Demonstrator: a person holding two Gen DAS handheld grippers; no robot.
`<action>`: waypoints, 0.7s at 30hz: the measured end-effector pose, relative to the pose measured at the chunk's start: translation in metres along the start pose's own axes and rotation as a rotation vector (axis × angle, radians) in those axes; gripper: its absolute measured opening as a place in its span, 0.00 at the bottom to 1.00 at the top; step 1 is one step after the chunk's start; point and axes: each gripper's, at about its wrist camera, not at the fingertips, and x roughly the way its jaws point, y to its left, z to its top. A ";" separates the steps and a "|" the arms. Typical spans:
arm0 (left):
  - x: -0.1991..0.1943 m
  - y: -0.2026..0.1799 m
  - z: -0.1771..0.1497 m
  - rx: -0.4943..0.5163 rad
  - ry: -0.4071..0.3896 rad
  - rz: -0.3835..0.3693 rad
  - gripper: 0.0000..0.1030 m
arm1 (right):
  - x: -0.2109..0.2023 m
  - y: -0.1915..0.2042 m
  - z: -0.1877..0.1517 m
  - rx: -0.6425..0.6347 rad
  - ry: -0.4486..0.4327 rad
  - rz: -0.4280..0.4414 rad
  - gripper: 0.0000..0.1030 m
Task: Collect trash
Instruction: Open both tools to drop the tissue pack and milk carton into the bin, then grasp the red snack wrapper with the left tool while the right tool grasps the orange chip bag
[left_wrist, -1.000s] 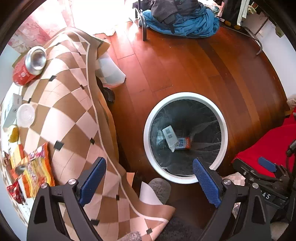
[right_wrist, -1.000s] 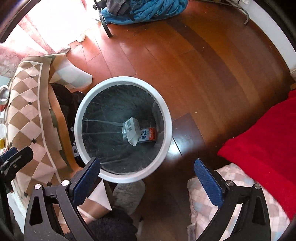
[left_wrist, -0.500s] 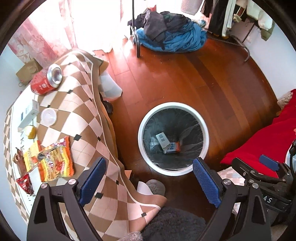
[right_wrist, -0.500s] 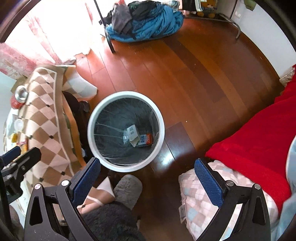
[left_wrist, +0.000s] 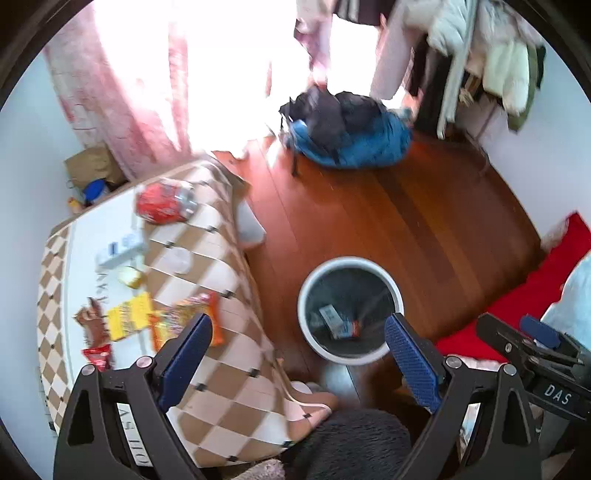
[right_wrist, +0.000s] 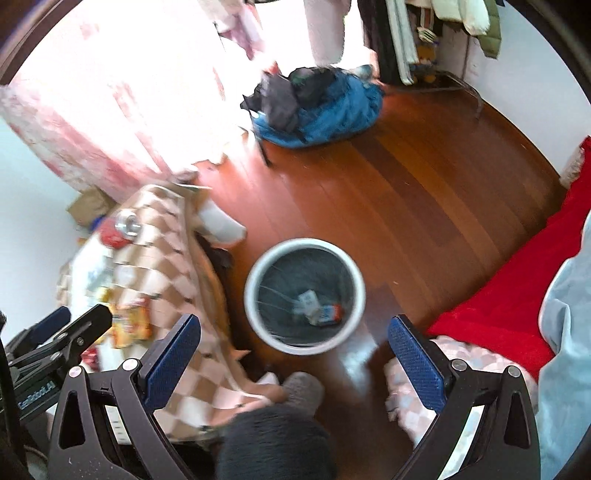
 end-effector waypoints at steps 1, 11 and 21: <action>-0.011 0.014 0.001 -0.019 -0.026 0.014 0.93 | -0.005 0.011 0.000 -0.008 -0.007 0.018 1.00; -0.027 0.149 -0.029 -0.178 -0.069 0.198 0.93 | 0.030 0.156 -0.019 -0.184 0.072 0.132 1.00; 0.022 0.265 -0.094 -0.380 0.075 0.309 0.93 | 0.142 0.255 -0.053 -0.307 0.248 0.129 1.00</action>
